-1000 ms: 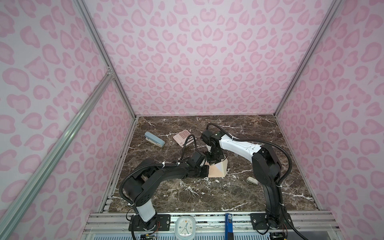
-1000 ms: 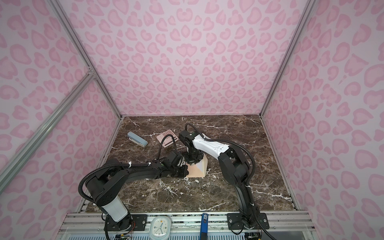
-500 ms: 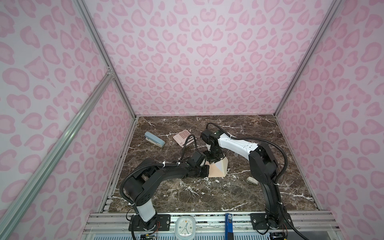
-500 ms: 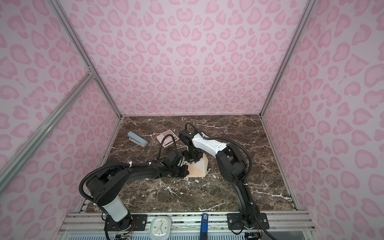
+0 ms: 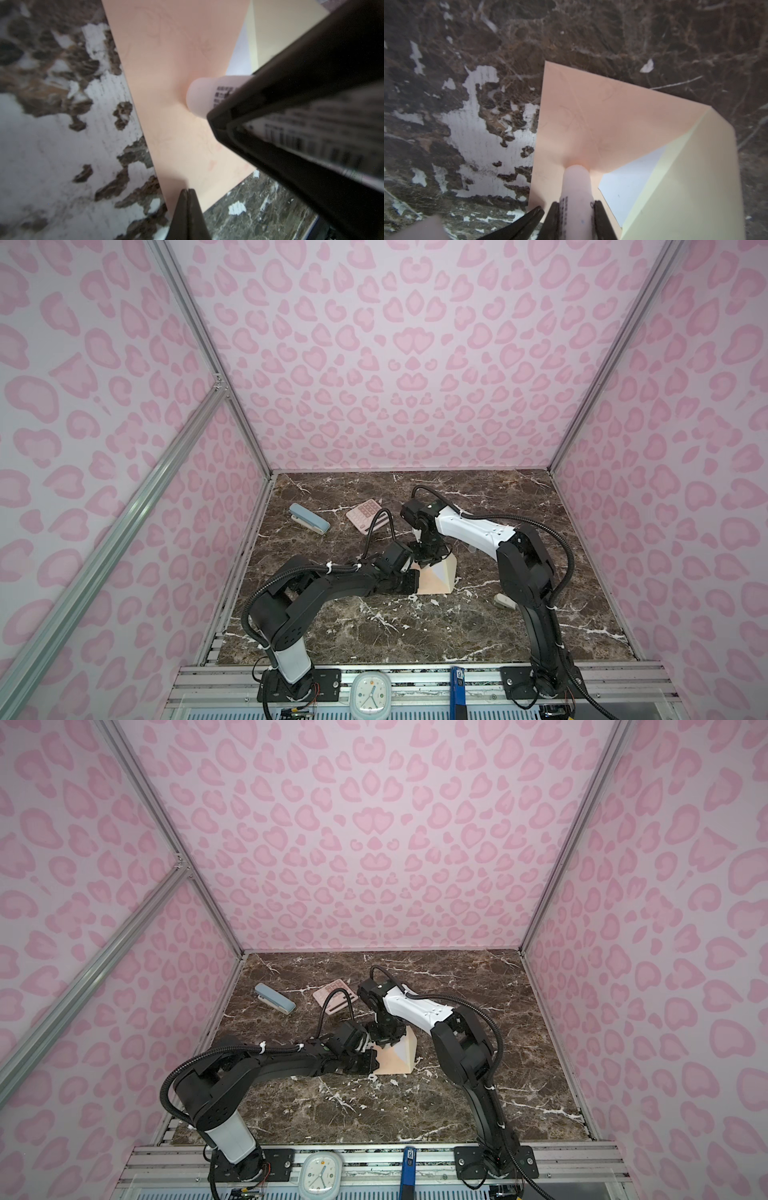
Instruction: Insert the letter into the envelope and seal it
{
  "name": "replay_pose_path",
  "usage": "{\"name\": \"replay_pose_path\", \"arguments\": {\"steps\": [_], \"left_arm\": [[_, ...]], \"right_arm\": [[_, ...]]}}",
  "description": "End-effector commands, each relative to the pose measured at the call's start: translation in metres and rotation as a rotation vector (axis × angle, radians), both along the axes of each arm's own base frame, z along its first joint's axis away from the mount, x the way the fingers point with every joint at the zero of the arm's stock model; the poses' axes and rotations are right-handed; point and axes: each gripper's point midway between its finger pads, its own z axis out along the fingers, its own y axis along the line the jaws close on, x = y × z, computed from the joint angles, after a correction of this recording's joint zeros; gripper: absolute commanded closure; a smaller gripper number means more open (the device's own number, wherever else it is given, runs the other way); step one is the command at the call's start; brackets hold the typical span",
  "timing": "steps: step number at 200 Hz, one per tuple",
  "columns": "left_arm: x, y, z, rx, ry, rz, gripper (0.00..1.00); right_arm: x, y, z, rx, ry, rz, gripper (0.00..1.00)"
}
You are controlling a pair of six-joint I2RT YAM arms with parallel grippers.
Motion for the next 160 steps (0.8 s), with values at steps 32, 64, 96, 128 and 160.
{"name": "replay_pose_path", "arguments": {"steps": [32, 64, 96, 128, 160], "left_arm": [[-0.005, 0.008, -0.011, 0.049, 0.032, 0.007, 0.96], [-0.005, 0.009, -0.011, 0.051, 0.033, 0.007, 0.96], [-0.005, 0.009, -0.011, 0.053, 0.034, 0.01, 0.96], [-0.005, 0.009, -0.012, 0.054, 0.035, 0.01, 0.96], [-0.005, 0.009, -0.011, 0.054, 0.035, 0.01, 0.96]], "right_arm": [[-0.006, -0.009, -0.012, -0.055, 0.033, 0.012, 1.0], [-0.005, -0.013, -0.013, -0.076, 0.029, 0.014, 1.0], [-0.006, -0.021, -0.021, -0.126, 0.04, 0.023, 1.0], [-0.007, -0.031, -0.026, -0.176, 0.05, 0.034, 1.0], [-0.009, -0.034, -0.03, -0.191, 0.061, 0.04, 1.0]]}}
